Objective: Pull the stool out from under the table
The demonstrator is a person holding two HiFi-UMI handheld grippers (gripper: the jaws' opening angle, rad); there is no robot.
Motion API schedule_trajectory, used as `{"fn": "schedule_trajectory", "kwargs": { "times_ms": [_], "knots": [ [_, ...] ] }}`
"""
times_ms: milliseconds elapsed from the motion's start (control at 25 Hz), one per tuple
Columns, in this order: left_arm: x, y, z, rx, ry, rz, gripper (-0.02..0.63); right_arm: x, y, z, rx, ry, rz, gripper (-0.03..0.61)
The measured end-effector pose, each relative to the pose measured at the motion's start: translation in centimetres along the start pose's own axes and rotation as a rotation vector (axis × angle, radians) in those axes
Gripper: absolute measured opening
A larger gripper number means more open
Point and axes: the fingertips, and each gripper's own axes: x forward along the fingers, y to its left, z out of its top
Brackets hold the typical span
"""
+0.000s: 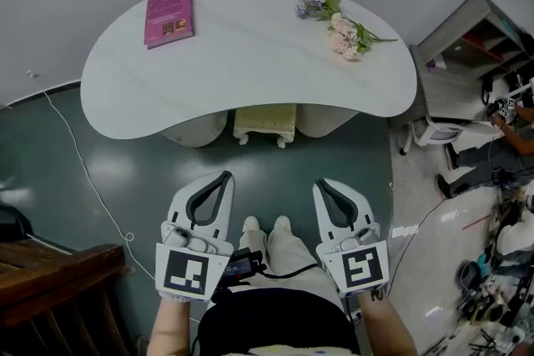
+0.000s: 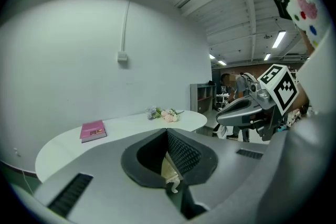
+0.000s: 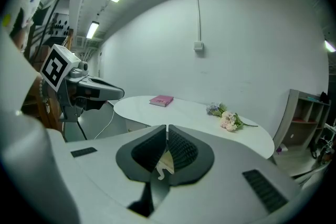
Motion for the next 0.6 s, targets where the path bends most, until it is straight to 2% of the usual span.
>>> {"fn": "schedule_trajectory", "kwargs": {
  "times_ms": [200,400,600],
  "knots": [
    [2.0,-0.4,-1.8,0.019,0.018,-0.024,0.016,1.0,-1.2,-2.6,0.021,0.04,0.015,0.038],
    [3.6,0.2,-4.5,-0.012,0.043,-0.001,0.017,3.0,-1.7,-6.0,0.023,0.093,0.045,0.039],
    [5.5,-0.4,-8.1,-0.013,0.08,-0.019,0.017,5.4,-2.1,-9.9,0.065,0.108,0.073,0.038]
  ]
}}
